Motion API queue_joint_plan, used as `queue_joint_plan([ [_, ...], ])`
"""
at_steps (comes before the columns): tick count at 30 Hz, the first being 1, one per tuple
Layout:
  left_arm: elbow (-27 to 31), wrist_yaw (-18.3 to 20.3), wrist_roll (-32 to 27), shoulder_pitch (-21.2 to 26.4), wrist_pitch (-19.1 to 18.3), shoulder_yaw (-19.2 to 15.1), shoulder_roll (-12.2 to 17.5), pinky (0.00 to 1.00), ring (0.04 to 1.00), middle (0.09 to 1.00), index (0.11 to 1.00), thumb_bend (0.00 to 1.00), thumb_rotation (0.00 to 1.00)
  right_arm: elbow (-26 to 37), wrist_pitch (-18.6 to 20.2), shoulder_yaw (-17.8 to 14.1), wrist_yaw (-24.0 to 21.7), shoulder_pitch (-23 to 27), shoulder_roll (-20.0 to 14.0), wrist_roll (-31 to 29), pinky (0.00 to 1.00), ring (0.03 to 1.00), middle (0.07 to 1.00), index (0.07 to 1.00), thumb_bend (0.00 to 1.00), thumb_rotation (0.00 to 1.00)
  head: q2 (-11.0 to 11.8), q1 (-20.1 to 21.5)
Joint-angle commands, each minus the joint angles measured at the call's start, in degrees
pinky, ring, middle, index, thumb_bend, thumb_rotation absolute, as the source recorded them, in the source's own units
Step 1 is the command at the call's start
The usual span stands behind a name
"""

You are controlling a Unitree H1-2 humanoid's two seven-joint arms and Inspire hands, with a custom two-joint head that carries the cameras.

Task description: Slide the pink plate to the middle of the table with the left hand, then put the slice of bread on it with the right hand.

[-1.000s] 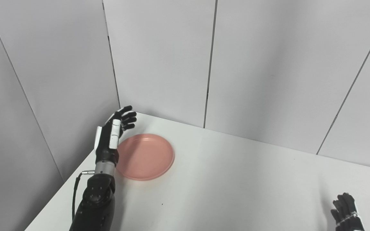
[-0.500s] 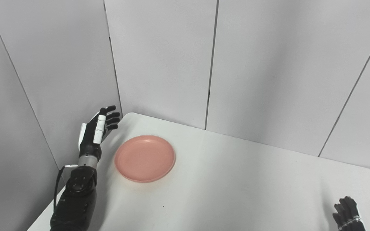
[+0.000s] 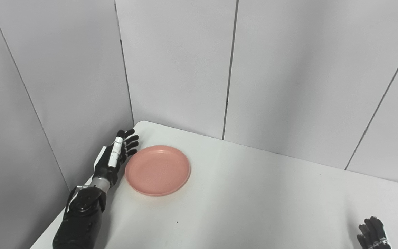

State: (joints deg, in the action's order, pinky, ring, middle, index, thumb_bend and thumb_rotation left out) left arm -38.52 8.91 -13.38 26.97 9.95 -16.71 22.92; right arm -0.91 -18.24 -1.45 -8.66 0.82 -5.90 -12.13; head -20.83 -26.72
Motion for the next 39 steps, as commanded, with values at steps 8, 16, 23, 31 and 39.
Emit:
queue_joint_plan([
  [8,-0.67,1.98,-2.19,0.14,2.81,0.73,-1.93,0.86,0.87,0.851,0.823,0.9,1.0,0.72,0.4,-0.31,-0.43,-0.57,-0.5,-0.19,1.0,0.974,0.965,0.956,0.82,0.92,-0.42,0.3],
  [16,4.2,2.4,-2.71,-2.22,1.74,2.57,-4.54,0.84,0.861,0.852,0.831,0.9,1.0,0.5,0.44,-0.52,-0.02,-0.58,-0.34,0.08,1.0,0.967,0.961,0.954,0.81,0.92,-1.29,1.16],
  [23,5.99,3.97,-4.07,-2.8,2.78,4.08,-7.63,0.85,0.859,0.85,0.825,0.88,1.0,1.0,0.6,-0.41,-0.16,-0.59,-0.3,-0.04,1.0,0.979,0.965,0.953,0.81,0.92,-2.1,1.58],
  [31,7.7,3.22,-4.39,-3.19,2.26,4.69,-11.41,0.86,0.864,0.856,0.83,0.9,1.0,2.12,1.38,-0.43,0.31,-0.78,-0.01,0.33,1.0,0.994,0.978,0.966,0.82,0.91,-3.19,3.04],
  [39,10.95,2.32,-2.39,-4.64,0.46,7.1,-13.54,0.86,0.865,0.847,0.819,0.91,1.0,2.76,0.3,0.33,0.35,-0.26,0.28,2.84,1.0,1.0,0.998,0.996,0.82,0.98,-5.07,7.18],
])
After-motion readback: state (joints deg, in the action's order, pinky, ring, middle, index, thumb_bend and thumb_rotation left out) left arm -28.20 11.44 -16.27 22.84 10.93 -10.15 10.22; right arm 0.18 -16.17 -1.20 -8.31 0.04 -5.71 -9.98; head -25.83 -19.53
